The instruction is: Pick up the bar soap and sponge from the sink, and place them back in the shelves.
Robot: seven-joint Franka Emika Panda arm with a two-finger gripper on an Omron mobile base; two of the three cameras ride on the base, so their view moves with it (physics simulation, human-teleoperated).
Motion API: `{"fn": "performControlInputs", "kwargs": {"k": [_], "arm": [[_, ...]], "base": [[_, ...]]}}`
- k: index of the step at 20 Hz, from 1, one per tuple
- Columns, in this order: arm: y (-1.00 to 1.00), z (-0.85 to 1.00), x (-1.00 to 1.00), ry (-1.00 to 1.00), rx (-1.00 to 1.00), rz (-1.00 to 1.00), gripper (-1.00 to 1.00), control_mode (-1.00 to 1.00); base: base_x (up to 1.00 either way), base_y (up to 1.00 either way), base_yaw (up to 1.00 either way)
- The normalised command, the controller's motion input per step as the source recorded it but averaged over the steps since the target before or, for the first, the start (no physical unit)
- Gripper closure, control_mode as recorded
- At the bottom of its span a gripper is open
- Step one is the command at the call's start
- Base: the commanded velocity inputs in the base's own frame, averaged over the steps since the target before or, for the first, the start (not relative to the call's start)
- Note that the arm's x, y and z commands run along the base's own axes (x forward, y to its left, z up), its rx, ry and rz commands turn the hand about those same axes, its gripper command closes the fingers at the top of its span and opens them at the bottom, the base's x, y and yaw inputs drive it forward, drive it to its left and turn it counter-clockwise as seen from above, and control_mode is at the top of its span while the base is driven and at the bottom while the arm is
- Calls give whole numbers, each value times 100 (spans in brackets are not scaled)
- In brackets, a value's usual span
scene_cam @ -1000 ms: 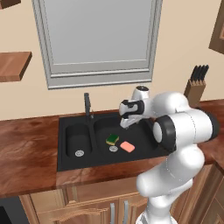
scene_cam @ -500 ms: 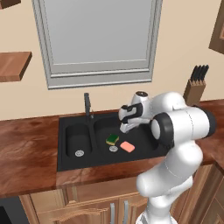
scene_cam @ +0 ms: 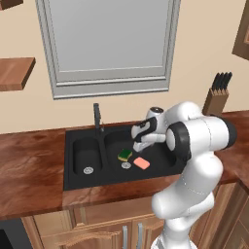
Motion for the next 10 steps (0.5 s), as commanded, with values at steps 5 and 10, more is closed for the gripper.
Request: {"fn": "performControlInputs", "kwargs": {"k": [5, 10], "arm": [[0, -17, 3, 0, 0, 0, -100, -100], [0, -20, 0, 0, 0, 0, -100, -100]], "base": [[0, 0, 0], [0, 0, 0]]}}
